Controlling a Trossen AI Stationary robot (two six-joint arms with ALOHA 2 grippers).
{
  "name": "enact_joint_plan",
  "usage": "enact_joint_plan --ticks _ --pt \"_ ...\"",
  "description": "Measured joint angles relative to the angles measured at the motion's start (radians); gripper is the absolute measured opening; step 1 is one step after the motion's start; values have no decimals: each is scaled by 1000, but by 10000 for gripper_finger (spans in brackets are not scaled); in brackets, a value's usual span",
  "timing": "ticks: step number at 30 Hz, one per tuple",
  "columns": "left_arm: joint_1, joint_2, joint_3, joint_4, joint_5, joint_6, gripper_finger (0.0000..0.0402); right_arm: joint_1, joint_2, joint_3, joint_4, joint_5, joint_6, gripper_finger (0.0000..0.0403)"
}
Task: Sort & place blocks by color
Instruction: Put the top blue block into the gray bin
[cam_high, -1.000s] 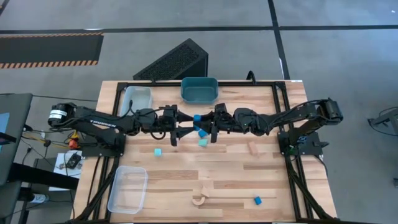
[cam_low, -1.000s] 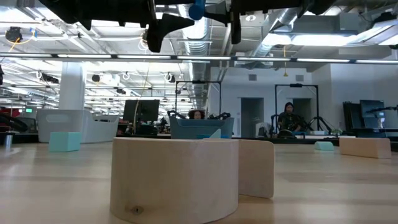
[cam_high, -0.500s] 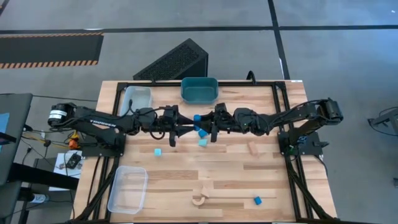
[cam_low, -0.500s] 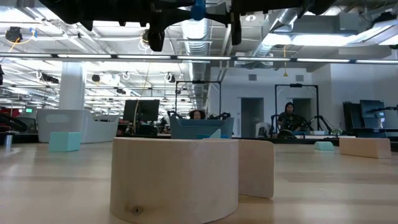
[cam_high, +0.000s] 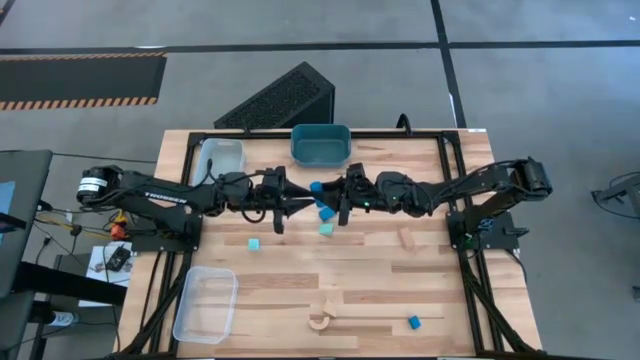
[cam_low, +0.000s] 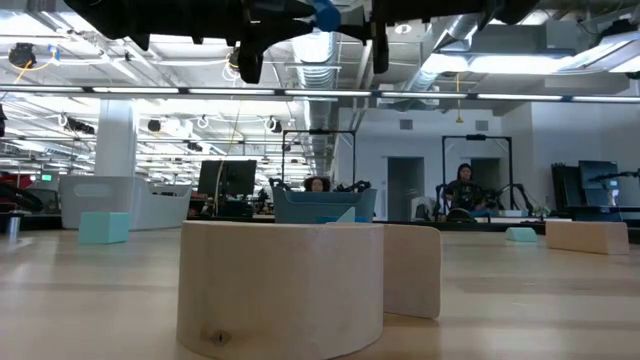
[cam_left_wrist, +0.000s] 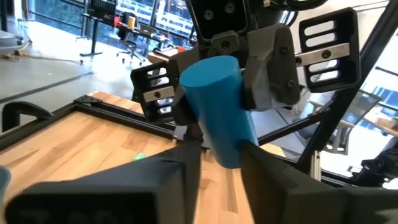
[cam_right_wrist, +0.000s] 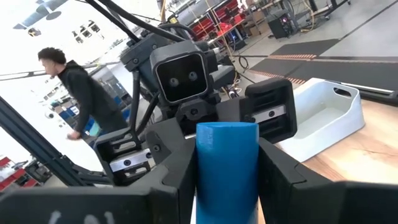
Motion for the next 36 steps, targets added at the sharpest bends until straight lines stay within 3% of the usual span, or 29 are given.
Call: enact_joint_plan --ticks 7,13,25,36 --pt "1 1 0 -1 -17 14 228 -8 0 0 1 -19 2 139" --pt "1 1 0 -15 -139 -23 303 -20 0 0 -3 -8 0 142" --pt "0 1 0 -92 -201 -46 303 -20 1 0 -87 42 -1 141" --pt "1 2 1 -116 -209 -39 302 -14 2 0 -98 19 10 141"
